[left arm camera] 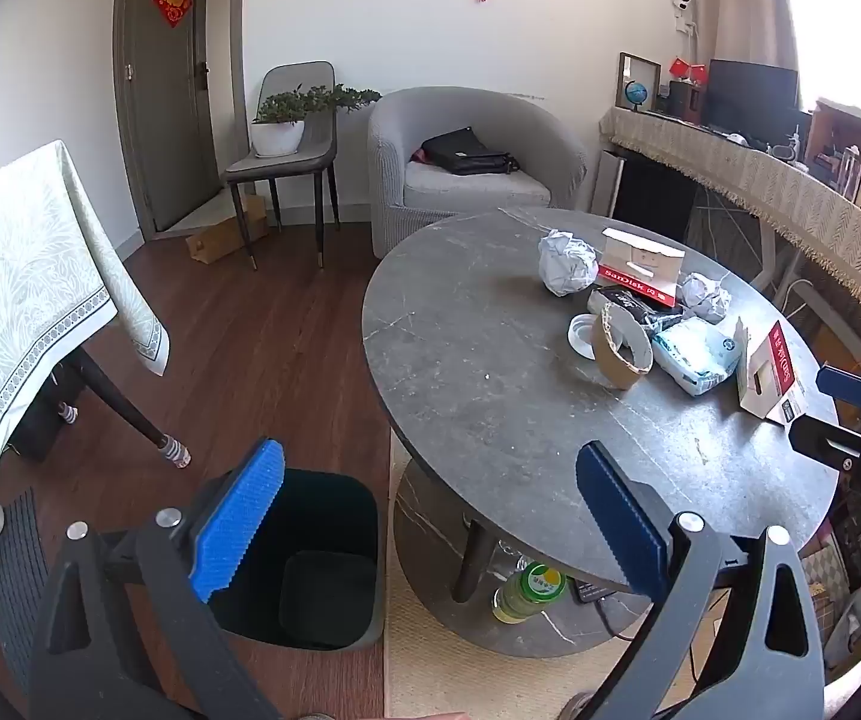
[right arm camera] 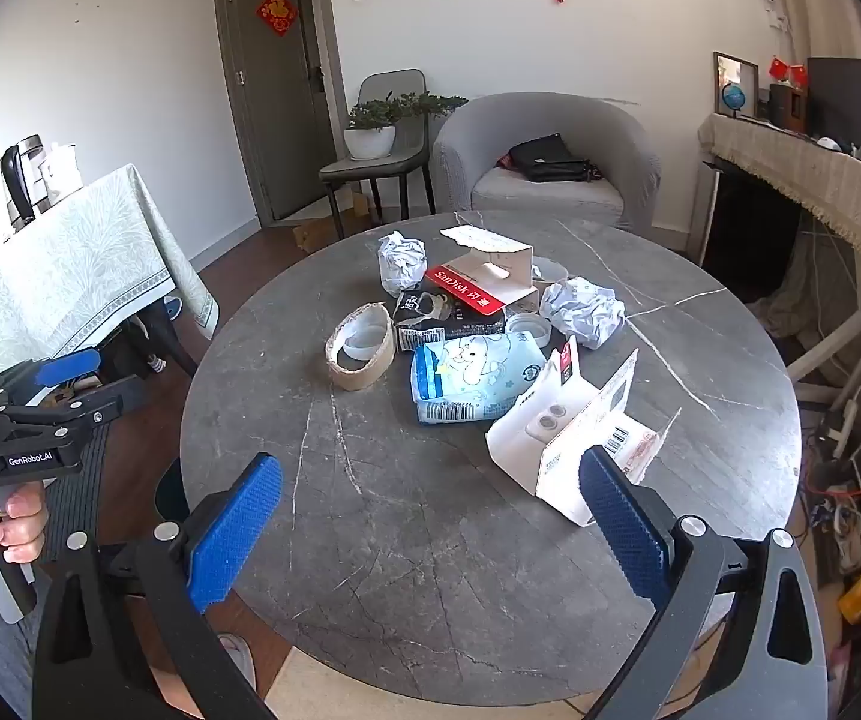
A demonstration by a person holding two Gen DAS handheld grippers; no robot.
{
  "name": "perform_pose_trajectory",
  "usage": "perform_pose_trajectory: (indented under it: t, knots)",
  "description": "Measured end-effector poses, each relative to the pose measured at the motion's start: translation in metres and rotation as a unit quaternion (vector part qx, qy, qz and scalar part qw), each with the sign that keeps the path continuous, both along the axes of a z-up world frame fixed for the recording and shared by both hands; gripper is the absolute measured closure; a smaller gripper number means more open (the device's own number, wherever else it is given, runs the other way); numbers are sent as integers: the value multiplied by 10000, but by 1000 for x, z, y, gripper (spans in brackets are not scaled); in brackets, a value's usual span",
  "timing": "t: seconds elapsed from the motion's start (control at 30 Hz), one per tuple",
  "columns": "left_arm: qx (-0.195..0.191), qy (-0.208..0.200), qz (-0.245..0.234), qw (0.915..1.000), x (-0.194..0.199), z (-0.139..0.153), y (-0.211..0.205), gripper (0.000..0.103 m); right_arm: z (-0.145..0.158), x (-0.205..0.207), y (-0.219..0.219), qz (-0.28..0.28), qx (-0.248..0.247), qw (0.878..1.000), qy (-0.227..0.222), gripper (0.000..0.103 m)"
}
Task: Collect trash
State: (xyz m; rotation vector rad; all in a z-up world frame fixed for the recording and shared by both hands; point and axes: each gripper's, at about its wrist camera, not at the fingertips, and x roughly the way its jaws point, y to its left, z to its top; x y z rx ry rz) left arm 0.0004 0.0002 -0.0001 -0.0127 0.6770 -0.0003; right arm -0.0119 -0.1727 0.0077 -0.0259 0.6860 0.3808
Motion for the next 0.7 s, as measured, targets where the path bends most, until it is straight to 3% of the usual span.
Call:
perform_pose_trajectory:
  t: [0.7]
  knots:
    - [-55,-21,-12,10000,-2,2,0,3,1,0,-1,27,57,10000,-27,3]
